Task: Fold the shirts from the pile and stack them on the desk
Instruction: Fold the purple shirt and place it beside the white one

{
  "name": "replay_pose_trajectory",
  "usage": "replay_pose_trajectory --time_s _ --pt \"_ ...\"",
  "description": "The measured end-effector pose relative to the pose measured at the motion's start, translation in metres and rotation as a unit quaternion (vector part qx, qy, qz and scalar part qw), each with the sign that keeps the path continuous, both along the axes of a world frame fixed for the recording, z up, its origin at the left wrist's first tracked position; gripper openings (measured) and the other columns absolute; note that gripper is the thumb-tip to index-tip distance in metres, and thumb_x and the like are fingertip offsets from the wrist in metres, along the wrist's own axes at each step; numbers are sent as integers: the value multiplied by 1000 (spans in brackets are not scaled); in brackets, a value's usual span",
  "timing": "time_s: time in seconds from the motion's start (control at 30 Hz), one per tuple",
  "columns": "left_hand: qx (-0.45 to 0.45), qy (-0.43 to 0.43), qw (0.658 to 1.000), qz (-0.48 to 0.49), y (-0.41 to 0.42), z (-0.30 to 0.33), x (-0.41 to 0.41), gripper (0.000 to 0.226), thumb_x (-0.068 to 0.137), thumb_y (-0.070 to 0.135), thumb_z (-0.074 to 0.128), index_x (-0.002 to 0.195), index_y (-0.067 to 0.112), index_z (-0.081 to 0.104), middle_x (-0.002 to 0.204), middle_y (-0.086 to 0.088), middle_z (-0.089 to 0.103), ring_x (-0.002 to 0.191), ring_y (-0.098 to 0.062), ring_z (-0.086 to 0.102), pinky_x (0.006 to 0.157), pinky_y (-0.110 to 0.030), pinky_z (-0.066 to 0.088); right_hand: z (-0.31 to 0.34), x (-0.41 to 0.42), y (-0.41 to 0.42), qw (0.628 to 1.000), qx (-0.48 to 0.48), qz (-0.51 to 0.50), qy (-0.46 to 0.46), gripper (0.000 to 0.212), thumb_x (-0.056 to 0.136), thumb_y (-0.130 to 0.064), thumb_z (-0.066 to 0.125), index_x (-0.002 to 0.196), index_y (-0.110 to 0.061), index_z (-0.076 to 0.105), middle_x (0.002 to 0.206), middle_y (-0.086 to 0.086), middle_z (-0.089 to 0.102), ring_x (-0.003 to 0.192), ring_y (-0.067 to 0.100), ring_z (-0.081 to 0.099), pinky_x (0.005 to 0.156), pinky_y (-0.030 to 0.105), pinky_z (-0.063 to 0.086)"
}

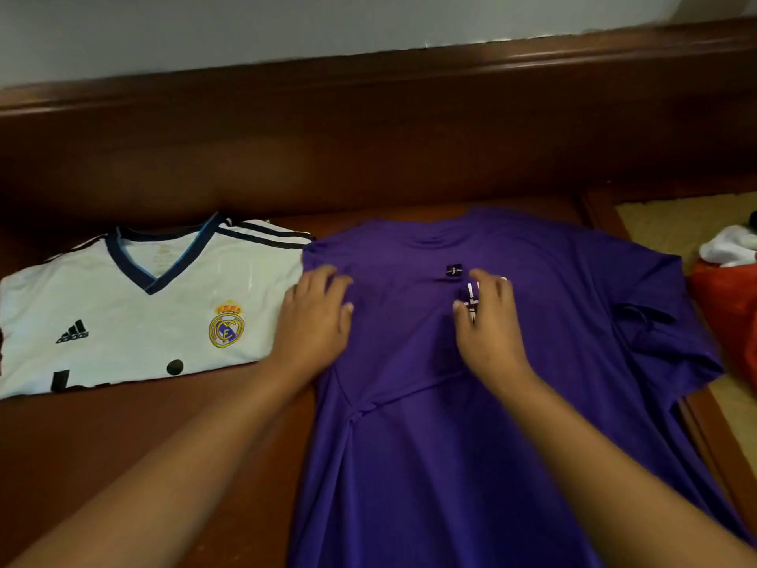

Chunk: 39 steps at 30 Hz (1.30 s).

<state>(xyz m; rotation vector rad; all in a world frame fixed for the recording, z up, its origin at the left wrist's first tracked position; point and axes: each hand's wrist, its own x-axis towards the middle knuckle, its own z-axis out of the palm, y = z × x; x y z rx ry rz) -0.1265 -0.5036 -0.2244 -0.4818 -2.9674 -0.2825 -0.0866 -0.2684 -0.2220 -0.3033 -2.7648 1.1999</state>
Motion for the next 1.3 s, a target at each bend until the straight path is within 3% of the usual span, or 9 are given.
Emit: replay_pose_trajectory --time_s 0.07,0.2,0.37,0.7,0.8,0.9,1.0,1.1,1.3 --pt "-43 -37 998 -2 4 -15 20 53 86 43 37 125 14 57 135 -16 52 120 -37 51 97 -49 43 -11 24 -1 993 111 48 -16 53 95 -29 53 143 -11 39 149 12 34 137 30 32 112 52 31" --pt "-64 -90 993 50 6 -25 23 69 90 57 21 146 21 38 156 -10 29 143 -33 24 113 -52 21 -29 28 7 944 283 105 -130 74 88 -67 3 153 -32 3 162 0 -2 148 27 -8 115 54 -4" --pt "-70 -130 987 69 11 -32 10 77 86 67 4 153 29 6 162 -4 3 148 -28 -1 118 -46 3 -34 18 7 926 330 114 -142 76 85 -69 -4 152 -35 -3 162 0 0 148 28 -9 114 59 -4" --pt "-78 -136 986 61 8 -29 -12 69 95 64 14 154 30 5 162 -5 3 148 -26 -1 119 -46 3 -30 3 9 926 327 115 -152 79 82 -71 -5 152 -36 -3 162 -1 -3 148 26 -11 114 59 -5" --pt "-44 -113 989 80 6 -20 12 75 89 64 9 152 25 21 159 -10 16 147 -30 12 116 -48 14 -22 9 7 938 294 105 -151 76 88 -71 6 153 -32 6 162 1 -2 148 25 -9 115 57 -4" --pt "40 -117 985 118 3 -10 59 76 85 61 19 145 18 37 151 -14 34 139 -34 30 110 -50 29 -11 30 -4 957 257 96 -98 61 99 -53 31 151 -21 24 161 8 9 148 28 1 116 55 2" --pt "83 -105 980 149 0 -5 127 67 82 58 36 132 15 51 131 -11 52 116 -33 51 91 -45 45 -2 58 -32 959 246 138 -2 50 94 -33 56 138 -13 46 150 16 34 139 36 29 109 56 26" --pt "73 -88 978 175 1 -7 191 53 78 52 57 119 19 57 115 -5 58 100 -29 56 78 -41 47 -2 70 -61 947 240 201 66 43 80 -15 69 121 -10 59 127 18 53 116 38 50 89 52 44" --pt "71 -77 963 247 6 -8 275 34 71 31 74 100 23 59 100 -3 58 88 -25 54 69 -40 46 -16 60 -76 917 289 261 88 20 80 -10 69 100 -11 70 90 13 54 82 35 52 67 37 33"
